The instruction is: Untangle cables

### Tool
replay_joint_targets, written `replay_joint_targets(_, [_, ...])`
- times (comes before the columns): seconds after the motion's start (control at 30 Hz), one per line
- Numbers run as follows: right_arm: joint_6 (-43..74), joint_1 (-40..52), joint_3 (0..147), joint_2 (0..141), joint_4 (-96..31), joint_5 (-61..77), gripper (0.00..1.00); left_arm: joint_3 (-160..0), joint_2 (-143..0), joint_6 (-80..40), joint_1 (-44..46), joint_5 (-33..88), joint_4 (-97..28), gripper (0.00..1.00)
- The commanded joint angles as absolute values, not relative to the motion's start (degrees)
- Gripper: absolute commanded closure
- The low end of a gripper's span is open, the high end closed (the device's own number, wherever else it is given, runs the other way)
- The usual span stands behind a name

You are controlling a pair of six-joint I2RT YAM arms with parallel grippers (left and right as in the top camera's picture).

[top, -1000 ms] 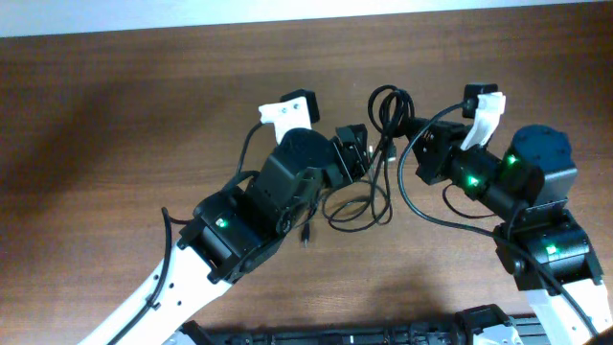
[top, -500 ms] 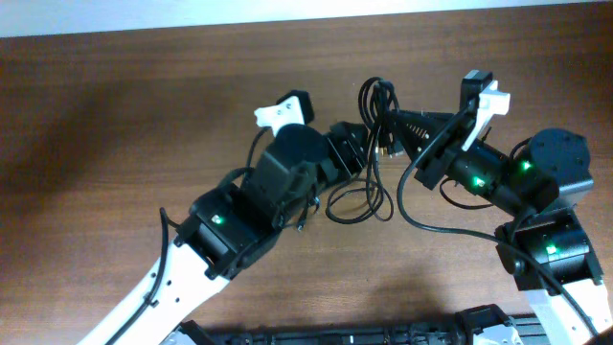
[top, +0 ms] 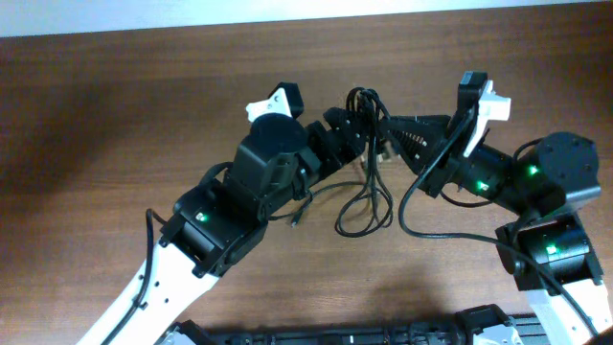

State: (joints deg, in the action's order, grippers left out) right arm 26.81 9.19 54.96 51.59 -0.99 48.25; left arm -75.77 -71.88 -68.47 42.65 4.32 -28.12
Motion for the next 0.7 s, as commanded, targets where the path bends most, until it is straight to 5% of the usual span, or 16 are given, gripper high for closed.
replay_joint_targets(0.0, [27.2, 9.0, 55.3, 51.2, 0.9, 52.1, 0.96, -77.3, -70.9, -68.8, 42.6, 8.2, -27.4, 0.17])
replay_joint_targets(0.6, [37.2, 9.0, 55.3, 51.5, 10.6, 53.4, 0.96, -77.3, -70.9, -68.8, 42.6, 9.7, -27.5, 0.23])
replay_joint_targets(0.67, [38.4, 9.0, 55.3, 51.5, 10.8, 53.3, 0.96, -77.3, -70.9, -68.8, 42.6, 9.7, -27.5, 0.3])
